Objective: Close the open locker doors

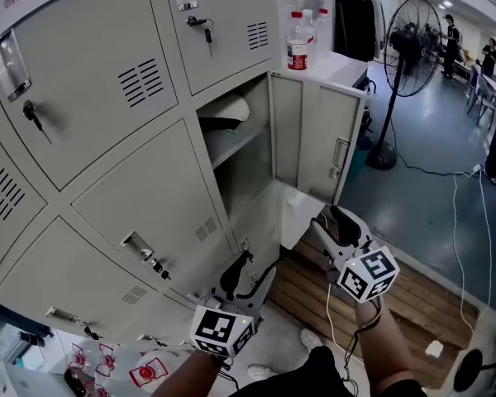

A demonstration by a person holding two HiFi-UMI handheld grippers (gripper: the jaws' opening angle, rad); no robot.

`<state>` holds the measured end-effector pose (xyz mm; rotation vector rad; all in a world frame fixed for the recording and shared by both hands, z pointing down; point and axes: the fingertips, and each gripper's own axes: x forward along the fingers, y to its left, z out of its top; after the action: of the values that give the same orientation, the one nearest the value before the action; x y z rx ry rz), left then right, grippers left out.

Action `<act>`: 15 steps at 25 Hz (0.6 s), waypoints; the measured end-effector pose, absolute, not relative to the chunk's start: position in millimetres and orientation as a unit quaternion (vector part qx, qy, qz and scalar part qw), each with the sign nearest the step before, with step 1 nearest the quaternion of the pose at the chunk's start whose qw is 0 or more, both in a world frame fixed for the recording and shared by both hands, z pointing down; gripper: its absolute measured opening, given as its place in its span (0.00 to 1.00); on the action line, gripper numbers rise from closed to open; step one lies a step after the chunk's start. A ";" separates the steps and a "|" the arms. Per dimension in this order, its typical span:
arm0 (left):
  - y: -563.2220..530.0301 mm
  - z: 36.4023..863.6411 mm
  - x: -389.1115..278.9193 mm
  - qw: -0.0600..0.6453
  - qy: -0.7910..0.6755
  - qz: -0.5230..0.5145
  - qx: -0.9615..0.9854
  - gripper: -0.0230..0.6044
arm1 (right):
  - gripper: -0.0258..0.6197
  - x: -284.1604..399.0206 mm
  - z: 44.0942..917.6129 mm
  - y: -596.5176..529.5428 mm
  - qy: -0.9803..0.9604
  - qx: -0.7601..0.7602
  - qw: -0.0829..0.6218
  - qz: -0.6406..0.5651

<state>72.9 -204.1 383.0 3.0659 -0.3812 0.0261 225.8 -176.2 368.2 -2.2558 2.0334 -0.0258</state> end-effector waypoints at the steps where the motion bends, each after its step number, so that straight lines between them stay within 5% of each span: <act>1: -204.7 383.8 78.4 0.026 -0.126 0.010 0.992 0.41 | 0.38 234.4 368.5 -175.7 0.666 -0.744 0.055 -0.009; 15: -206.8 387.6 179.6 0.035 -0.165 0.012 0.986 0.41 | 0.38 364.0 375.4 -181.1 0.670 -0.737 0.083 -0.027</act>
<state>179.6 -206.8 387.6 3.0298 -0.5065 0.0363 364.0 -181.1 375.4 -2.2017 2.0006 -0.0806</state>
